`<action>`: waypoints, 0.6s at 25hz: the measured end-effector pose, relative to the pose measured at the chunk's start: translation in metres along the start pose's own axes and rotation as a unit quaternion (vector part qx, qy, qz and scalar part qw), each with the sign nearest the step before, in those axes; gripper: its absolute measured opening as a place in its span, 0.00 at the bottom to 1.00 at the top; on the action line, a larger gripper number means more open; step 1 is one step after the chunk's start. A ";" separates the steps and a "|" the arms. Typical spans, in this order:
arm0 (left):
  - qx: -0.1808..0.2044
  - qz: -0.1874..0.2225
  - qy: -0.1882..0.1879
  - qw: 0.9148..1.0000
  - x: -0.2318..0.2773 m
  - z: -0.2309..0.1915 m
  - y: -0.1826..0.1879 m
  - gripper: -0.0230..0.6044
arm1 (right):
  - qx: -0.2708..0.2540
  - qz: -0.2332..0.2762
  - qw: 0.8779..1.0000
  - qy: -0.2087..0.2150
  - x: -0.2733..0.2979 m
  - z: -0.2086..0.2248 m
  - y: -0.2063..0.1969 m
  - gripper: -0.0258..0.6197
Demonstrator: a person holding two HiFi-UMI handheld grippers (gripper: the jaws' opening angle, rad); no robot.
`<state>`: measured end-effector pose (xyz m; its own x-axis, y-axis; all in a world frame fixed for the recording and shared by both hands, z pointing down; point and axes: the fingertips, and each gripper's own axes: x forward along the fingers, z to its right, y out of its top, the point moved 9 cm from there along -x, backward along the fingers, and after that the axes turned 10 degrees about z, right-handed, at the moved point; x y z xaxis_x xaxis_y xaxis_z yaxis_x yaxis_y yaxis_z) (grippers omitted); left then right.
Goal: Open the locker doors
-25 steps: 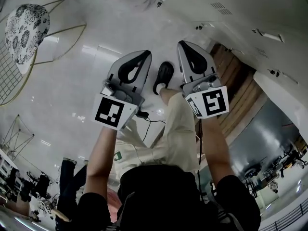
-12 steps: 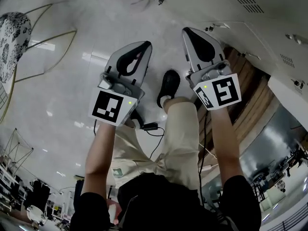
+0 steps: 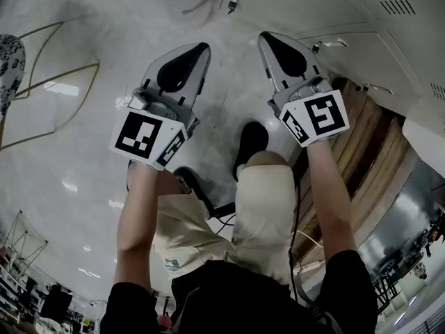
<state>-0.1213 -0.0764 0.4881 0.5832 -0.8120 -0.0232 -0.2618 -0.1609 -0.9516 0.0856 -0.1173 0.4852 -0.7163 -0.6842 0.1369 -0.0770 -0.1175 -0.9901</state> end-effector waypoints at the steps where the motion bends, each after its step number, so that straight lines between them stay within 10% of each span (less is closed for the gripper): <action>1: 0.004 0.001 -0.001 1.000 0.001 -0.004 -0.005 0.07 | 0.000 0.004 1.000 -0.002 0.003 0.001 -0.007 0.04; 15: 0.027 -0.001 -0.030 0.999 -0.008 -0.024 -0.075 0.07 | 0.002 0.006 0.999 -0.033 0.029 0.009 -0.082 0.04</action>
<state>-0.1248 -0.0708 0.5665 0.6286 -0.7768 -0.0379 -0.2193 -0.1304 -0.9669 0.0779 -0.1340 0.5705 -0.6704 -0.7311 0.1267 -0.0652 -0.1120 -0.9916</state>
